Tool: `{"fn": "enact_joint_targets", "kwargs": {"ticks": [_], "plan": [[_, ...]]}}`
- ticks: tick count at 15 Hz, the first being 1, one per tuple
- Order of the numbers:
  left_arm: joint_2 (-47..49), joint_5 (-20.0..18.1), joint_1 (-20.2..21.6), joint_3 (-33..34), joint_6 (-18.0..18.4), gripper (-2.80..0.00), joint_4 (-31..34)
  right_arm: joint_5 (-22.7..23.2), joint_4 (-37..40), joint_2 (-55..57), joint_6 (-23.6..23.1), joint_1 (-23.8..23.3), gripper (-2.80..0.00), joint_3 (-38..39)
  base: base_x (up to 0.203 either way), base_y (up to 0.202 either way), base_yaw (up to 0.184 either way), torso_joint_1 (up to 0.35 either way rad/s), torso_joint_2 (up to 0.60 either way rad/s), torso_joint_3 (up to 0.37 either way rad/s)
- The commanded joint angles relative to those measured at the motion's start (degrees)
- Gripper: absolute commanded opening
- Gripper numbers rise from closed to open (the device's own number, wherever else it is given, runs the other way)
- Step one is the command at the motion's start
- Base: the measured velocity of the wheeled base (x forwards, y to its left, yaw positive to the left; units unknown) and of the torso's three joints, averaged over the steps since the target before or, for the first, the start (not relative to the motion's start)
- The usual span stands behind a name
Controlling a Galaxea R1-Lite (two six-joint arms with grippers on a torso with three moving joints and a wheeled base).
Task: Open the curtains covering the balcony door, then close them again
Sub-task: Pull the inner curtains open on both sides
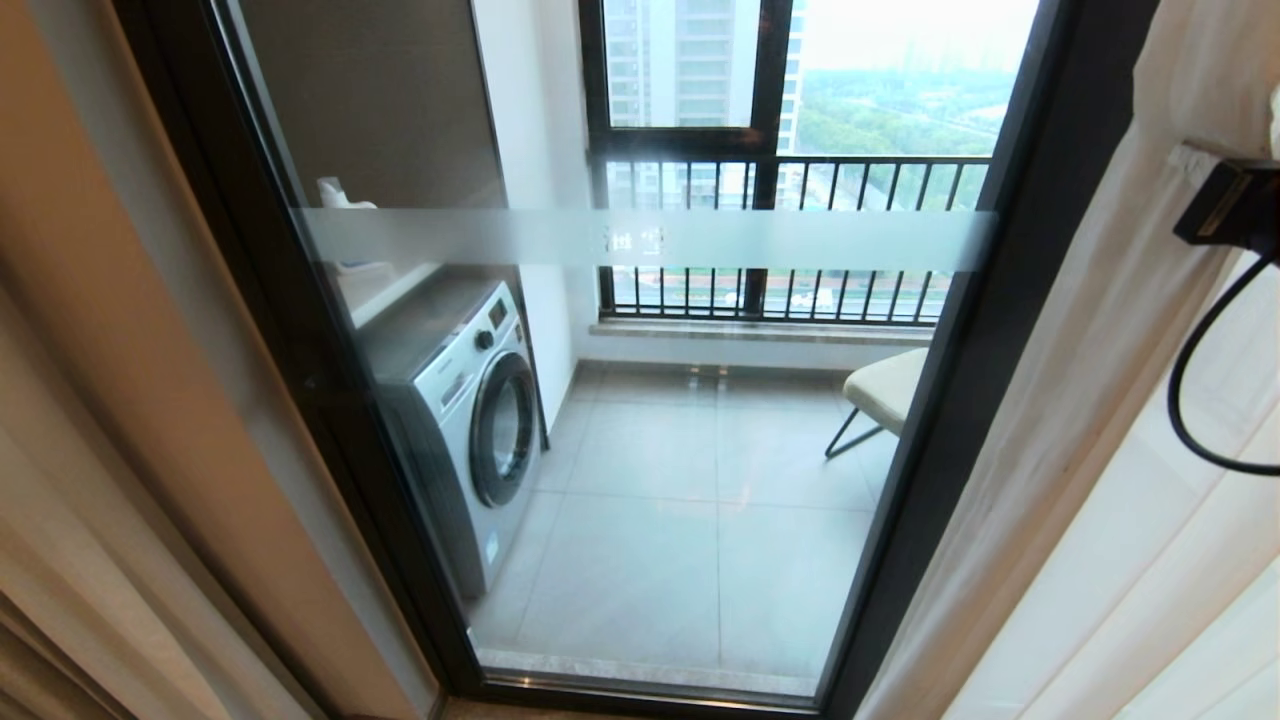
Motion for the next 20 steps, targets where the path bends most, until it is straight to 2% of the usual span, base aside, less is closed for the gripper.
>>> {"fn": "enact_joint_targets", "kwargs": {"ticks": [1, 20], "plan": [[-0.02, 0.02, 0.0, 0.01, -0.01, -2.8, -0.04, -0.06, -0.73, -1.82, -0.23, -0.05, -2.8, 1.18, 0.0, 0.0, 0.0, 0.0, 0.0, 0.0], [-0.02, 0.02, 0.0, 0.01, 0.0, -2.8, -0.04, -0.51, -0.49, -5.02, -0.33, -2.6, -2.8, 4.79, 0.0, 0.0, 0.0, 0.0, 0.0, 0.0]]}}
